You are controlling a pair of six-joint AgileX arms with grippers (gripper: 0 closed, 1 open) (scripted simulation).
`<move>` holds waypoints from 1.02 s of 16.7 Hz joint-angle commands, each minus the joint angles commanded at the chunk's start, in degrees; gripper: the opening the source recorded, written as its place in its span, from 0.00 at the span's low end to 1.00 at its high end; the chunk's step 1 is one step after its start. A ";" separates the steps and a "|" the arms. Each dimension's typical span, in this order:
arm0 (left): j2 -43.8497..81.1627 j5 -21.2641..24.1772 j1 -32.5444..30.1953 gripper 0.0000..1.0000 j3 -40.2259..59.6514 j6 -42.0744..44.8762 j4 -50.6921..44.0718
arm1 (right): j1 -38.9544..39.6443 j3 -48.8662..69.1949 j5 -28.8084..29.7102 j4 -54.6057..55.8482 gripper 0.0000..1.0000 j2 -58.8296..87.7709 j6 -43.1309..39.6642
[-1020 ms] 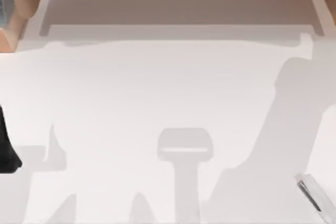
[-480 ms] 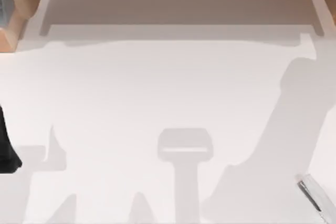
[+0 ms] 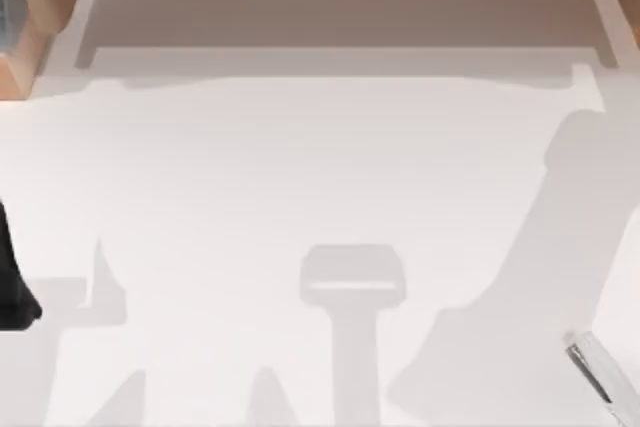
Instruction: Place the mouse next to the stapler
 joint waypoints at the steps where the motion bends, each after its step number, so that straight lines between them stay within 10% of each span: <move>1: 0.00 0.00 0.00 1.00 0.00 0.00 0.00 | 0.01 -0.04 -0.01 0.04 1.00 0.06 0.00; 4: 0.00 0.00 0.00 1.00 0.00 0.00 0.00 | 0.01 -0.04 -0.01 0.04 1.00 0.06 0.00; 17: 0.00 0.00 0.00 1.00 0.00 0.00 0.00 | 0.01 -0.04 -0.01 0.04 0.02 0.06 0.00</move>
